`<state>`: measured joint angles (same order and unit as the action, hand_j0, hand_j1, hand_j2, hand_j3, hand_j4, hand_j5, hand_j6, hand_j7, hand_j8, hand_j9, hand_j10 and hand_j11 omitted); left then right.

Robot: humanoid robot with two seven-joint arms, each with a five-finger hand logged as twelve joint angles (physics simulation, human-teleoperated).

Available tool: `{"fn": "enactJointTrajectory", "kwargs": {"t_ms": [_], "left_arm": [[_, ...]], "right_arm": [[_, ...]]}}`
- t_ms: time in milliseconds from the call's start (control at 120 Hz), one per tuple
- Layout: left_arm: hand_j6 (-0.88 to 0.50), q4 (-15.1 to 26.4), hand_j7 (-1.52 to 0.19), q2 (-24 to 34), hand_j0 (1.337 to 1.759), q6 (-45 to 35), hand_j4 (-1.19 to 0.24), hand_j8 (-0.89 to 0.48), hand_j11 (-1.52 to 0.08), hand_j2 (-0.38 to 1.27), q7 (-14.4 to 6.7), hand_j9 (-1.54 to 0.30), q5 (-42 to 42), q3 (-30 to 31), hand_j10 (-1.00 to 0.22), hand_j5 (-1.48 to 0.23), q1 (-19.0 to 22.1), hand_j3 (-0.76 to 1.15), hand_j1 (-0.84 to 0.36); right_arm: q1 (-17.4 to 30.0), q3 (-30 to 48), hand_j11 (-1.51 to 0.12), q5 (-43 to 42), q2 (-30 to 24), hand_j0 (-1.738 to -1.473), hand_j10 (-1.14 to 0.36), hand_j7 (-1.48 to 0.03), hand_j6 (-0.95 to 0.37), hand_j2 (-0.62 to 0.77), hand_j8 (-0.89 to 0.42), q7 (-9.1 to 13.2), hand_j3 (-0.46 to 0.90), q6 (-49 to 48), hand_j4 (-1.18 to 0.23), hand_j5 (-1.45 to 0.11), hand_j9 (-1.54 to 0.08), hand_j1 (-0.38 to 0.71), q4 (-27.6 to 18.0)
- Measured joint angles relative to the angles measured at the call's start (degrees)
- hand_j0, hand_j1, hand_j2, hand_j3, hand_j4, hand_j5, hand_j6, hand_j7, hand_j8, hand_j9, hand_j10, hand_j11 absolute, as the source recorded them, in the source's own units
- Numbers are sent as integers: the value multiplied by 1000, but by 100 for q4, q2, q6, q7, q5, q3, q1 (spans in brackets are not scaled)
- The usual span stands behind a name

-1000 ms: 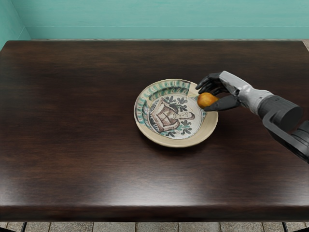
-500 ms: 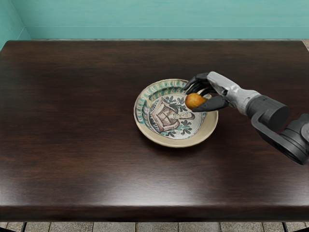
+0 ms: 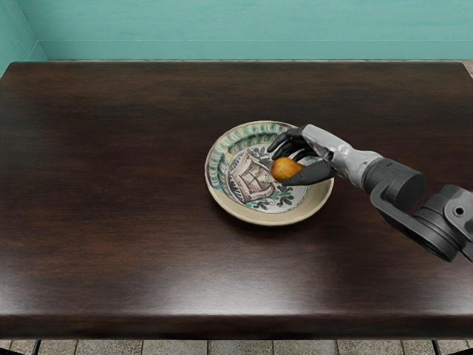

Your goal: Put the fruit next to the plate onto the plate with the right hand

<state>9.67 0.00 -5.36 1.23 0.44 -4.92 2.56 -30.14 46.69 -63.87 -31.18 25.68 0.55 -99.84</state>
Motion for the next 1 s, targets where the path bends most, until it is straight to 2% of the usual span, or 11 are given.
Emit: {"fn": "enactJointTrajectory", "kwargs": {"t_ms": [75,275,458,567,667,825,1000], "left_arm": [[-1,0,0,0,1658,0,0,0,0,0,0,0,0,0,0,0,3,0,349],[-1,0,0,0,1658,0,0,0,0,0,0,0,0,0,0,0,2,0,349],[-1,0,0,0,1658,0,0,0,0,0,0,0,0,0,0,0,7,0,349],[-1,0,0,0,1658,0,0,0,0,0,0,0,0,1,0,0,1,0,349],[-1,0,0,0,1658,0,0,0,0,0,0,0,0,0,0,0,5,0,349],[-1,4,0,0,1658,7,0,0,0,0,0,0,-4,-2,0,0,-22,0,349],[-1,9,0,0,1658,15,0,0,0,0,0,0,-7,5,0,0,-19,0,349]], "right_arm": [[-1,-10,-666,-2,-3,-1658,-485,-669,-537,2,-443,2,0,4,-512,-673,-668,234,4],[-8,-9,-445,-4,-52,-1658,-333,-447,-353,-29,-317,8,0,15,-343,-448,-446,50,7],[-9,51,-304,-2,-105,-1658,-230,-304,-239,-30,-224,119,0,13,-234,-305,-304,-74,22],[-9,262,-189,122,-385,-1658,-144,-190,-149,-19,-141,169,0,-206,-147,-190,-190,-178,40],[-9,737,-124,963,-880,-1658,-95,-124,-99,-12,-93,194,0,-960,-97,-125,-124,-237,172],[-9,1113,-65,2746,-1668,-1658,-50,-65,-52,-6,-49,206,0,-2379,-51,-65,-65,-291,711],[-8,1206,-35,3523,-1949,-1658,-27,-35,-29,-3,-27,208,0,-3322,-28,-35,-35,-318,1227]]}}
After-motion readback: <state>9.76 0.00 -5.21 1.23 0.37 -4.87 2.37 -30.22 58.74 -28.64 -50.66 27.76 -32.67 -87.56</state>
